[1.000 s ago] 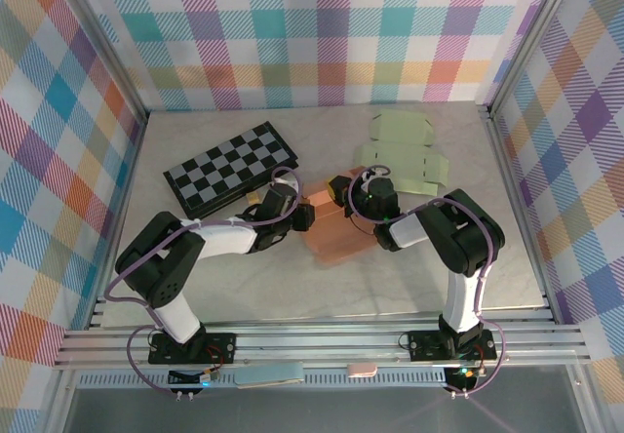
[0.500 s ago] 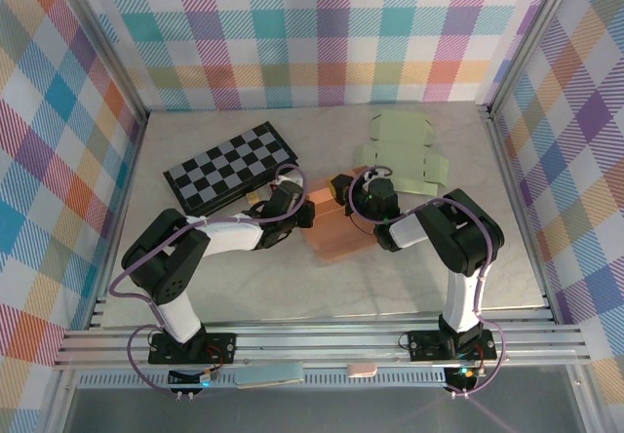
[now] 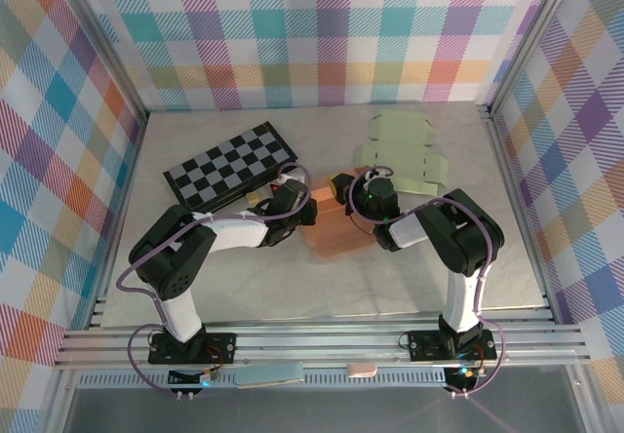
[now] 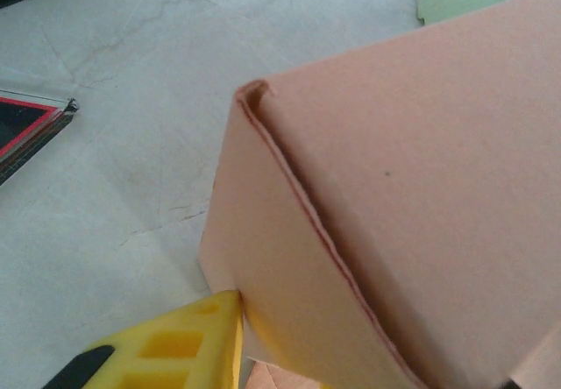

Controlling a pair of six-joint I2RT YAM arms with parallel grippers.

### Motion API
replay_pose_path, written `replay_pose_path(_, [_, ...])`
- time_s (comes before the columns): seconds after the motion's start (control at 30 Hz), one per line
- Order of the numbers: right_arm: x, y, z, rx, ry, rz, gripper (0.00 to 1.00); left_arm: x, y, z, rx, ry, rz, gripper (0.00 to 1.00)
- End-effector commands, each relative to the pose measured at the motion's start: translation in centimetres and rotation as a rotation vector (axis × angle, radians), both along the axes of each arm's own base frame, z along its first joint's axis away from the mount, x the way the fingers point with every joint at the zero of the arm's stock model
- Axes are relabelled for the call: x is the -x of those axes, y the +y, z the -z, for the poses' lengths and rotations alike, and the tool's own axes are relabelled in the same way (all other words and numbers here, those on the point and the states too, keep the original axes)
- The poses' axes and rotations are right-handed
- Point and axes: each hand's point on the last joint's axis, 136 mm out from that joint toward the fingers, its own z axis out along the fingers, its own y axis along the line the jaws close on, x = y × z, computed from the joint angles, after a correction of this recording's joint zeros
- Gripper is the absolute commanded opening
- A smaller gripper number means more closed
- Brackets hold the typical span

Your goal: Fold the paper box

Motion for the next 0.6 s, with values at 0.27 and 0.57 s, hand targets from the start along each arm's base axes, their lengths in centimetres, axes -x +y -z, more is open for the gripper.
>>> replay_pose_path(0.27, [2.41,1.72,2.99,0.031,0.132,-0.092,0.00,-0.86,-0.36,1.12,-0.045,0.008,-0.042,0.05])
replay_pose_path(0.57, [2.33,1.66,2.86,0.034,0.142,-0.087,0.00,-1.44,-0.36,2.02,-0.081,0.025,-0.061,0.25])
